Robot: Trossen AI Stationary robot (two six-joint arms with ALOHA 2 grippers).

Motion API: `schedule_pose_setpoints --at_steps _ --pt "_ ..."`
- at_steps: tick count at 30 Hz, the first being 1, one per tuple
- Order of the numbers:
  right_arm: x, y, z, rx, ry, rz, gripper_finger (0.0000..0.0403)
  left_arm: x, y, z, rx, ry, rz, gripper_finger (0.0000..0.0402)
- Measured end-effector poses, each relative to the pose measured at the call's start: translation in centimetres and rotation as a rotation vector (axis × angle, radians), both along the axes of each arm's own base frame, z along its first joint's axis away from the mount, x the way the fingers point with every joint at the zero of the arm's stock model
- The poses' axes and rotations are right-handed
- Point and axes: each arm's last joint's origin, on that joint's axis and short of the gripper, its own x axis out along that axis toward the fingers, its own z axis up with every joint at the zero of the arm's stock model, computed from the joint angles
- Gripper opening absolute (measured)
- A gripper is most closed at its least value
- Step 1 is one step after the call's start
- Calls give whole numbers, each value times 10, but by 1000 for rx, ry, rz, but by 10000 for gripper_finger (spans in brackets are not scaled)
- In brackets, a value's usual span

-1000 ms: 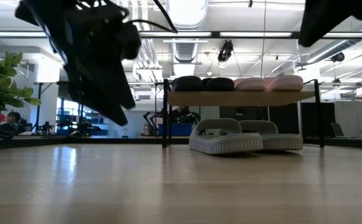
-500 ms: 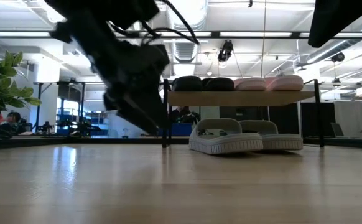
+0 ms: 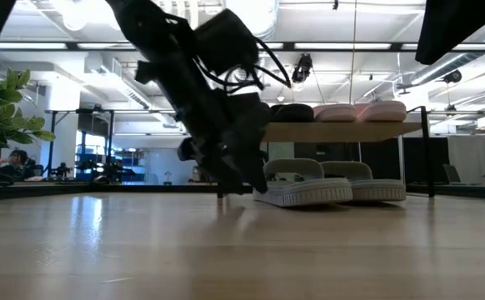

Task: Pick and place slides into the shelf
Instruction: Adjust the gray slides under the shelf

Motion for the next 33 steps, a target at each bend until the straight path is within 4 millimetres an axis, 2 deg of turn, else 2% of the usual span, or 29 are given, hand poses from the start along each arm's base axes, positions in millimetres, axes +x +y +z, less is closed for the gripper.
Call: schedule_pose_setpoints --at_steps 10,16,25,33 --pt "0 0 -1 -4 3 1 13 23 17 -9 55 -13 35 270" --pt "0 0 -2 -7 2 0 13 22 28 -7 144 -14 126 270" --pt "-1 -1 -4 -14 9 -1 13 22 43 -6 145 -25 167 270" --pt "-1 -1 -4 -15 11 -1 13 22 48 -7 142 -36 178 270"
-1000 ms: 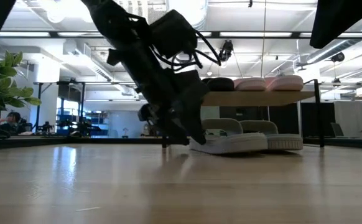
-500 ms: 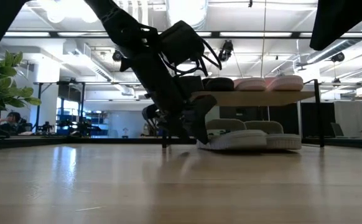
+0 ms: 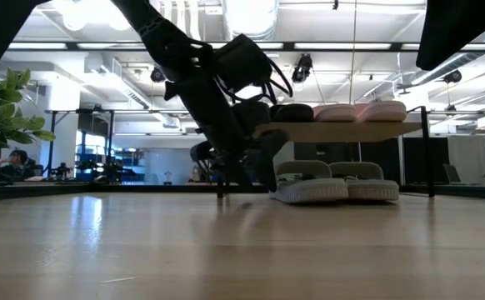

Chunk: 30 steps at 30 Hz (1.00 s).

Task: Pick and place slides into the shelf
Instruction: Adjust the gray slides under the shelf

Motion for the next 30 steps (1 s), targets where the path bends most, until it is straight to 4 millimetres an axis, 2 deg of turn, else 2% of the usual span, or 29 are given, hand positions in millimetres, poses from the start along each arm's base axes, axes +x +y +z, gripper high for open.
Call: schedule_pose_setpoints --at_steps 4,14,18,23,30 --pt "0 0 0 5 3 1 13 -8 -9 2 -24 68 -34 270" --pt "6 5 -1 60 -61 1 13 -30 -56 35 -13 94 -154 270" --pt "13 7 -8 85 -90 -9 13 -52 -76 51 -6 181 -214 270" --pt "25 -3 -26 102 -107 -51 13 -80 -100 75 6 229 -276 270" --pt "41 -20 -55 150 -142 -95 13 -129 -119 103 -59 83 -211 270"
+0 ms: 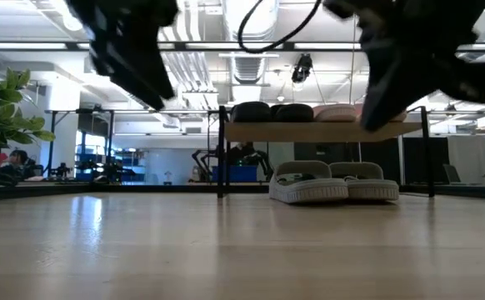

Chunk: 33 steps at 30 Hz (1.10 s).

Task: Pick and place slides into the shelf
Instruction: Adjust the gray slides under the shelf

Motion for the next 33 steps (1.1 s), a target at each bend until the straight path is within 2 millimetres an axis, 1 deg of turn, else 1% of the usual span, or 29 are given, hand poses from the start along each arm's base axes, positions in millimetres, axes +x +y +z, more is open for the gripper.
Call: schedule_pose_setpoints --at_steps 2,3,4,6,8,13,17,25,33 --pt "2 -6 -8 -1 14 6 13 -14 -1 4 -28 -52 38 270" --pt "6 -7 -12 13 -7 12 13 -23 -2 4 -40 -64 54 270" --pt "9 -8 -15 32 -25 19 13 -32 -2 4 -45 -70 64 270" --pt "9 -11 -24 16 2 31 13 -44 -1 5 -74 -117 84 270" --pt "15 -13 -28 24 -13 28 13 -58 0 3 -82 -133 83 270" --pt "19 -23 -38 1 28 6 13 -78 3 4 -133 -194 90 270" --pt "25 -33 -43 4 54 28 13 -84 6 4 -141 -211 87 270" --pt "31 -59 -48 -17 77 10 13 -83 6 5 -113 -212 68 270" --pt "32 -75 -52 -32 106 0 13 -82 5 2 -89 -190 49 270"
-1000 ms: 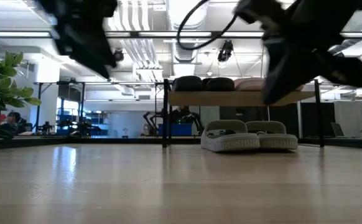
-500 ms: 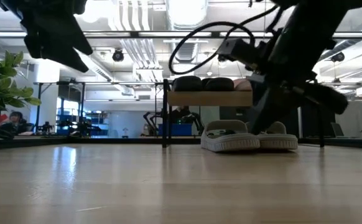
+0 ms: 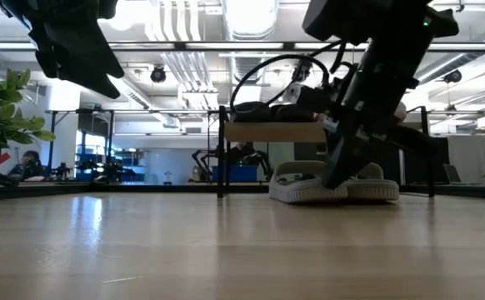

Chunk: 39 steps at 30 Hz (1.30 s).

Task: Pick and place slides into the shelf
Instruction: Adjust the gray slides under the shelf

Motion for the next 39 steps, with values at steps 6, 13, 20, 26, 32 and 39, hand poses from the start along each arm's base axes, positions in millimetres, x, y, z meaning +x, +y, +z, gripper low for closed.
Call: schedule_pose_setpoints --at_steps 6,13,20,26,32,39 --pt "3 -13 0 -22 12 -5 13 0 0 0 2 1 0 270" --pt "7 -34 0 -63 32 -16 13 0 0 0 2 1 0 270" --pt "9 -53 1 -129 40 -58 13 0 0 0 3 0 3 270" --pt "9 -63 1 -175 40 -90 13 0 0 0 3 0 3 270" --pt "9 -64 1 -173 61 -48 13 0 0 0 2 0 4 270" --pt "7 -37 2 -68 59 63 13 0 0 0 2 0 4 270"
